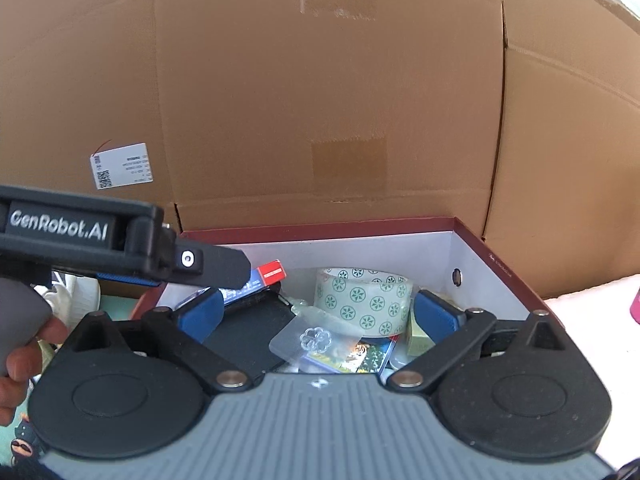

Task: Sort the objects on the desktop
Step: 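Open both tools to drop the card pack and bag into the red box, then move both open tools back over the pile toward the keychain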

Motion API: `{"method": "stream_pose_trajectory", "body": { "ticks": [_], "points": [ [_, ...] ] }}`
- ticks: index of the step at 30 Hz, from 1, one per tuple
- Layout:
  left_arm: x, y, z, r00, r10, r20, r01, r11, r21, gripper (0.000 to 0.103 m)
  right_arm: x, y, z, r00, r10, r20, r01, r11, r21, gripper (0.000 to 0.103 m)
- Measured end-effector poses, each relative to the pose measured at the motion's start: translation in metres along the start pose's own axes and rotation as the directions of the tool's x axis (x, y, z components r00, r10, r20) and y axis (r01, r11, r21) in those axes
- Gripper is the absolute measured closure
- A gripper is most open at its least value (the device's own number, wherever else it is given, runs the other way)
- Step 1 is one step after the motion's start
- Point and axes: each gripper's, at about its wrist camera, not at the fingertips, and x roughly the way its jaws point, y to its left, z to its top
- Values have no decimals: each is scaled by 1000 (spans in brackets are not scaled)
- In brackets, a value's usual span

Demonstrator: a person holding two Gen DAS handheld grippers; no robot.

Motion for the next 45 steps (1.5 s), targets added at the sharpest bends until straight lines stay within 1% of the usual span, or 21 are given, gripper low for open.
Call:
{"method": "stream_pose_trajectory", "body": {
  "ticks": [6, 8, 10, 15, 20, 22, 25, 26, 35, 39, 45],
  "points": [
    [-18, -14, -9, 1000, -8, 4, 8, 999, 38, 2, -23, 7, -2, 1000, 10, 5, -10, 1000, -4, 4],
    [-27, -19, -11, 1000, -5, 2, 5, 999, 44, 2, -32, 9, -2, 1000, 6, 5, -6, 1000, -8, 4],
    [-26, -27, -13, 1000, -4, 4, 4, 999, 52, 2, -41, 12, -2, 1000, -4, 5, 4, 1000, -15, 4],
    [-53, -40, -21, 1000, -2, 18, 1, 998, 69, 2, -67, 18, -1, 1000, -18, 16, 18, 1000, -15, 4],
    [-86, -48, -41, 999, 2, 39, -6, 995, 95, 2, -95, 26, -6, 999, -35, 4, 35, 999, -20, 4],
    [-98, -48, -50, 999, 3, 49, -7, 996, 89, 2, -105, 31, -10, 999, -42, -8, 42, 999, -25, 4],
    [-113, -45, -64, 998, 22, 62, -26, 997, 75, 2, -119, 39, -18, 999, -49, -19, 48, 998, -32, 3],
    [-119, -43, -68, 998, 26, 65, -30, 997, 72, 2, -122, 42, -21, 999, -45, -22, 44, 998, -33, 2],
    [-159, -33, -110, 996, 56, 64, -59, 997, 46, 2, -147, 73, -48, 998, 15, -66, -19, 998, -57, 2],
    [-171, -26, -124, 996, 69, 59, -71, 997, 30, 2, -151, 88, -60, 995, 40, -90, -46, 997, -61, 2],
    [-184, -10, -146, 996, 80, 27, -80, 997, -10, 2, -151, 106, -79, 987, 86, -138, -94, 994, -58, 2]
  ]
}}
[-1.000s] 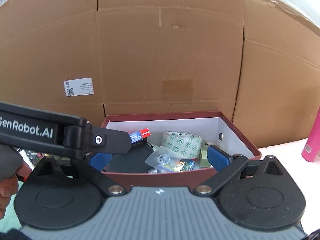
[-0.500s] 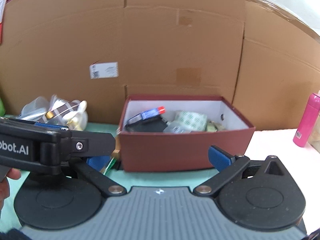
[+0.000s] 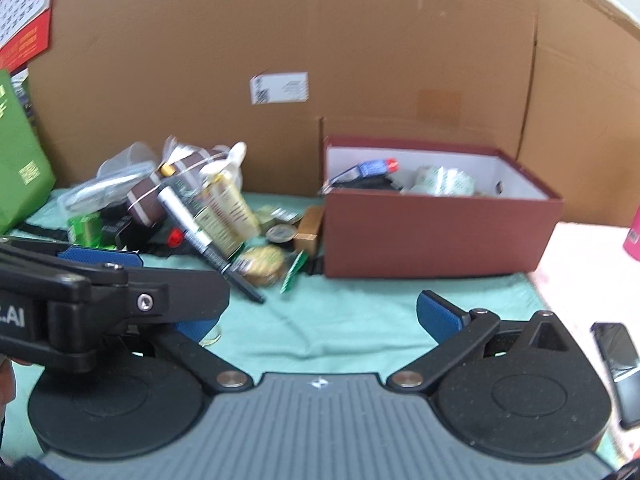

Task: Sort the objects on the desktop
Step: 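Move both open tools back over the pile toward the keychain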

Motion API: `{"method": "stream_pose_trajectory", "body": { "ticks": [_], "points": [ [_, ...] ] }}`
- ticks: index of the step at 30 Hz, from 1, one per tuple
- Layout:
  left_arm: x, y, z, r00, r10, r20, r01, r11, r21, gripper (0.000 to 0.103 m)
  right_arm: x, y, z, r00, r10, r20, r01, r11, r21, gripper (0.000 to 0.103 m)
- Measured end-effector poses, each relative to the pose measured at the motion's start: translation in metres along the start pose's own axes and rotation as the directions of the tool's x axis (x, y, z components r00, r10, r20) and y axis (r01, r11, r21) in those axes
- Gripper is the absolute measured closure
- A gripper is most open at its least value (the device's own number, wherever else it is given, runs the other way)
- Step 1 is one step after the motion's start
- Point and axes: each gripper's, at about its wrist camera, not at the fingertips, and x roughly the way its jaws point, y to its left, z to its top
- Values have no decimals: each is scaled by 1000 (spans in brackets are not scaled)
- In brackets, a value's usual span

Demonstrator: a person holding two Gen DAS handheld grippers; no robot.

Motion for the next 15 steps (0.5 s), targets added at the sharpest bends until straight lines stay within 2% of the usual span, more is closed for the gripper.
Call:
{"method": "stream_pose_trajectory", "body": {
  "ticks": [6, 11, 15],
  "points": [
    [-15, 29, -22, 999, 27, -18, -28, 999, -36, 2, 16, 21, -16, 995, 67, -69, -69, 997, -27, 2],
    [-17, 61, -33, 993, 101, -58, -104, 992, -67, 2, 36, 39, -29, 985, 104, -137, -112, 992, -54, 2],
    [-16, 81, -32, 990, 121, -69, -128, 986, -109, 3, 46, 54, -36, 967, 198, -161, -204, 979, -20, 2]
  ]
}}
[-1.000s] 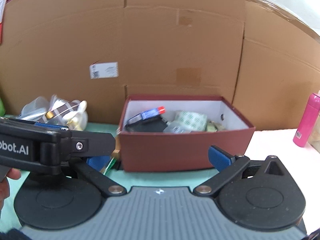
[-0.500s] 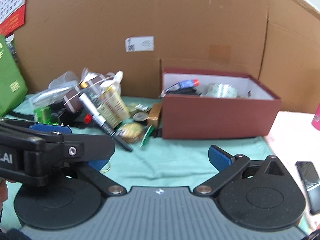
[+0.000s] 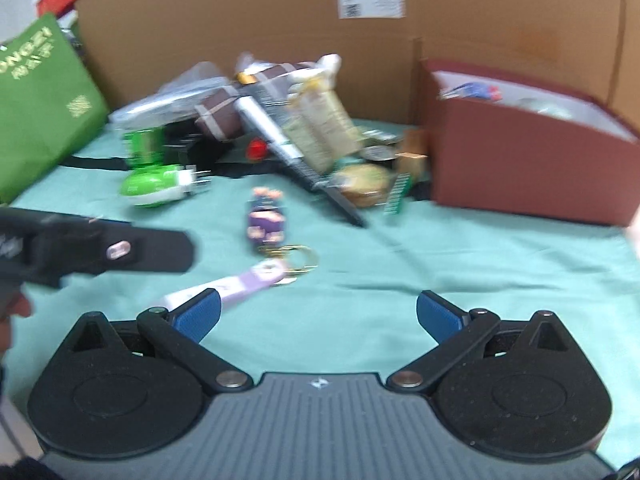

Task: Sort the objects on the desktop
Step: 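Move both open tools back over the pile toward the keychain, then grasp the purple figure with left tool while right tool grasps the BOOM tag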

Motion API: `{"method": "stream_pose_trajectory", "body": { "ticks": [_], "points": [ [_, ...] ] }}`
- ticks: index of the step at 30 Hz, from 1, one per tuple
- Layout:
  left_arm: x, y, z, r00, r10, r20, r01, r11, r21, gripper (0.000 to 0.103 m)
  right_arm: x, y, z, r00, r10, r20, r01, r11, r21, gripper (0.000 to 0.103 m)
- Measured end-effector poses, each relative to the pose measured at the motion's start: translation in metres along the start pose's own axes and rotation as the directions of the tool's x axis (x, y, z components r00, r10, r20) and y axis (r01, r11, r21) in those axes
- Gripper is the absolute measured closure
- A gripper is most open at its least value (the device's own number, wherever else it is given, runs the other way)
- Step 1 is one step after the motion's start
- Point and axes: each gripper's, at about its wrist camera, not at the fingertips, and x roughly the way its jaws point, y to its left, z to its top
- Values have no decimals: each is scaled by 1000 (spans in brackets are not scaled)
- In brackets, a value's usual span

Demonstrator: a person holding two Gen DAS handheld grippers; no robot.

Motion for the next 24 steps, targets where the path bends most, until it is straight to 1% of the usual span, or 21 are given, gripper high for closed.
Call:
{"method": "stream_pose_trajectory", "body": {
  "ticks": [2, 5, 7, 9, 10, 11, 13, 15, 16, 17, 18, 22, 24],
  "points": [
    [3, 4, 5, 1000, 7, 4, -7, 1000, -11, 4, 7, 11, 1, 999, 39, -1, -39, 999, -6, 2],
    [7, 4, 11, 1000, 1, 6, -1, 1000, -14, 5, 17, 27, 3, 998, 64, 13, -64, 998, -25, 2],
    [12, 5, 14, 1000, -6, -1, 6, 1000, -16, 7, 26, 34, 4, 996, 94, 6, -93, 995, -32, 2],
    [17, 5, 15, 1000, -10, -10, 9, 1000, -23, 9, 32, 39, 2, 994, 106, -8, -106, 993, -49, 2],
    [21, 5, 16, 1000, -16, -14, 16, 1000, -26, 10, 35, 41, 0, 995, 102, -16, -103, 993, -64, 5],
    [25, 4, 17, 1000, -21, -22, 21, 999, -29, 11, 36, 41, -2, 995, 95, -19, -96, 992, -83, 14],
    [33, 3, 19, 999, -26, -31, 24, 999, -37, 17, 34, 36, -5, 997, 78, -5, -78, 991, -104, 21],
    [43, 2, 22, 999, -26, -41, 24, 998, -50, 21, 30, 26, -6, 997, 76, -6, -76, 992, -101, 33],
    [48, 2, 24, 999, -26, -46, 23, 998, -60, 25, 27, 21, -5, 998, 69, -7, -69, 993, -101, 42],
    [52, 2, 25, 998, -26, -51, 23, 997, -69, 28, 25, 15, -5, 998, 55, -11, -55, 994, -97, 44],
    [57, 1, 26, 998, -28, -54, 24, 997, -74, 30, 23, 9, -5, 999, 39, -14, -40, 995, -92, 46],
    [71, -1, 29, 997, -14, -70, 8, 996, -87, 30, 17, -13, -6, 1000, -8, -17, 7, 998, -64, 46],
    [75, -2, 30, 998, -2, -55, -3, 996, -92, 30, 19, -17, -4, 1000, -13, -26, 12, 998, -65, 45]
  ]
}}
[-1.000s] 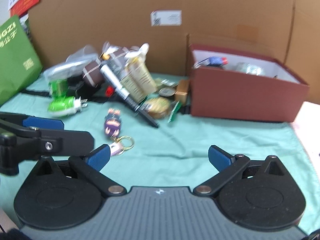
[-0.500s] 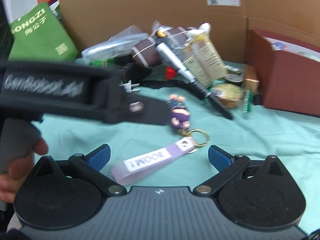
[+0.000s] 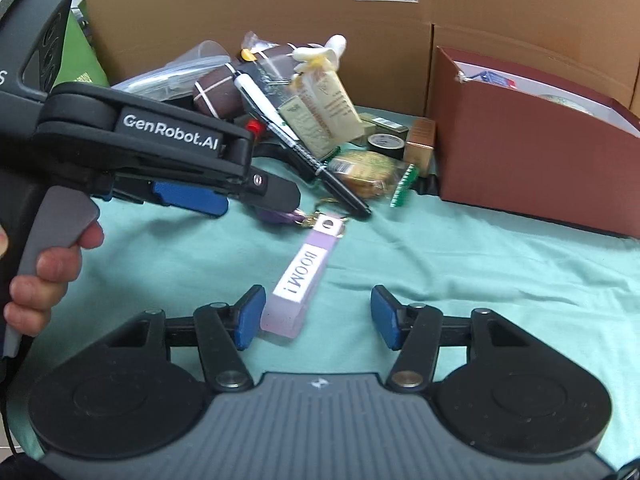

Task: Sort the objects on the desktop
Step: 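Grasp the purple figure with left tool while right tool grasps the BOOM tag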

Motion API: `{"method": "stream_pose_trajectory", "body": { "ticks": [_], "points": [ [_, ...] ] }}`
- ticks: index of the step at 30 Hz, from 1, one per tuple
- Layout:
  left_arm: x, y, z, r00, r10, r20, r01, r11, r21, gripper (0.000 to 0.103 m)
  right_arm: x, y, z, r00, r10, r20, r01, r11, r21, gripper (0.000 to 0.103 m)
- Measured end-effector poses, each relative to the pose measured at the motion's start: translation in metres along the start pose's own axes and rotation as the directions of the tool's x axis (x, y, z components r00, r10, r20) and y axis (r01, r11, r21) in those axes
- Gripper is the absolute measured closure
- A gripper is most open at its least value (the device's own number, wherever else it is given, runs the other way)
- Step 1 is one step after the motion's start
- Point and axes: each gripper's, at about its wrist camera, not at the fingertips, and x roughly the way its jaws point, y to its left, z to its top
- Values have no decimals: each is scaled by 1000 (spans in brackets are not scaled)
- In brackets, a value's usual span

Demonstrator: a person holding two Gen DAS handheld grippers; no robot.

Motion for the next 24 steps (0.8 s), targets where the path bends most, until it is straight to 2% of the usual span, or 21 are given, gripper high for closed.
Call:
{"method": "stream_pose_trajectory", "body": {
  "ticks": [7, 9, 10, 11, 14, 17, 20, 21, 23, 24],
  "points": [
    [13, -1, 11, 1000, 28, 15, -28, 1000, -2, 31, 11, 8, 6, 1000, -6, 16, 6, 1000, -16, 43],
    [16, -2, 12, 999, 49, 23, -49, 999, 8, 40, 13, 8, 7, 1000, -6, 18, 7, 1000, -22, 43],
    [17, -3, 13, 998, 64, 27, -64, 998, 16, 52, 13, 7, 8, 1000, -3, 19, 3, 1000, -23, 43],
    [19, -3, 13, 997, 71, 23, -72, 997, 17, 59, 14, 6, 8, 1000, 0, 19, 1, 1000, -23, 43],
    [24, 0, 16, 998, 61, 14, -61, 998, -9, 59, 15, 4, 8, 1000, 3, 18, -2, 1000, -24, 44],
    [28, -4, 17, 997, 73, 19, -73, 997, 7, 57, 16, 4, 9, 1000, -2, 16, 2, 1000, -23, 44],
    [31, -8, 16, 998, 67, 11, -68, 997, 32, 61, 17, 5, 9, 1000, -6, 19, 7, 1000, -25, 45],
    [30, -7, 15, 999, 51, 0, -51, 998, 31, 66, 16, 4, 8, 1000, -8, 21, 8, 1000, -26, 47],
    [28, -6, 14, 999, 32, -11, -31, 999, 14, 71, 14, 2, 8, 1000, -10, 21, 11, 1000, -27, 65],
    [28, -6, 13, 999, 35, -14, -34, 999, 10, 72, 13, 2, 9, 1000, -7, 16, 7, 1000, -29, 69]
  ]
}}
